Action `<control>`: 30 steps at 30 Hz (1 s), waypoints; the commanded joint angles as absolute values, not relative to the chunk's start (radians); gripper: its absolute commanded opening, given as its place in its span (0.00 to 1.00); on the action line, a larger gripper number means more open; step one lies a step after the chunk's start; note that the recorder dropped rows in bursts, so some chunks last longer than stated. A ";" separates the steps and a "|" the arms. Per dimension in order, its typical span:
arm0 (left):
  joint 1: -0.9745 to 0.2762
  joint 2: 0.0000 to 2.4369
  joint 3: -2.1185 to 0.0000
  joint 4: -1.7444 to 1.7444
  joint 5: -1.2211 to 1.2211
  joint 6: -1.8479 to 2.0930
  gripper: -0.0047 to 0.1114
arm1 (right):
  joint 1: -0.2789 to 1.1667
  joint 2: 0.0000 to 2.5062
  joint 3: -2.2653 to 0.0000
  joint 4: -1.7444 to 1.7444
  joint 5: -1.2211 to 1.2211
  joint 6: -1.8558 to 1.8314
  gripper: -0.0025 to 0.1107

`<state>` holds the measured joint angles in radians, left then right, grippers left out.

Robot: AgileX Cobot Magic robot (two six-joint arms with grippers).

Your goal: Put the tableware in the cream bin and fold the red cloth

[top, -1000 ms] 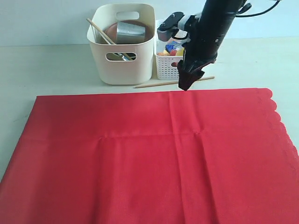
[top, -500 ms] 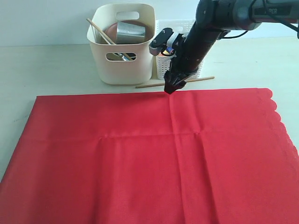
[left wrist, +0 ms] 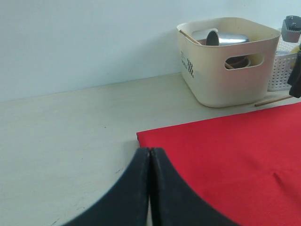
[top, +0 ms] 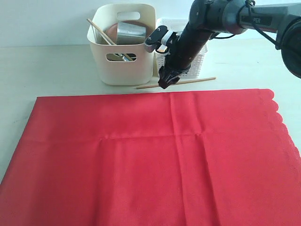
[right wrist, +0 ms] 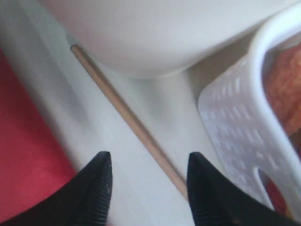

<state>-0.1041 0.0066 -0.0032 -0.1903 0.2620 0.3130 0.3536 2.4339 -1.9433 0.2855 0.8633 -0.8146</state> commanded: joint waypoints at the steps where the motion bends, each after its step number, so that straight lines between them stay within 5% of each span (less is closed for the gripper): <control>1: -0.104 0.000 0.000 -0.190 0.260 0.313 0.06 | 0.349 2.479 -1.942 0.292 0.822 -0.807 0.24; 7: -0.104 0.000 0.000 -0.190 0.260 0.313 0.06 | 0.349 2.479 -1.942 0.292 0.869 -0.809 0.02; 17: -0.104 0.000 0.000 -0.190 0.260 0.313 0.06 | 0.335 2.376 -1.942 0.248 0.867 -0.800 0.02; 30: -0.104 0.000 0.000 -0.190 0.260 0.313 0.06 | 0.133 2.332 -1.942 0.306 1.081 -0.981 0.02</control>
<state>-0.1041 0.0066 -0.0032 -0.1903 0.2620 0.3130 0.1602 2.3188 -1.9395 0.2965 1.0471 -0.9495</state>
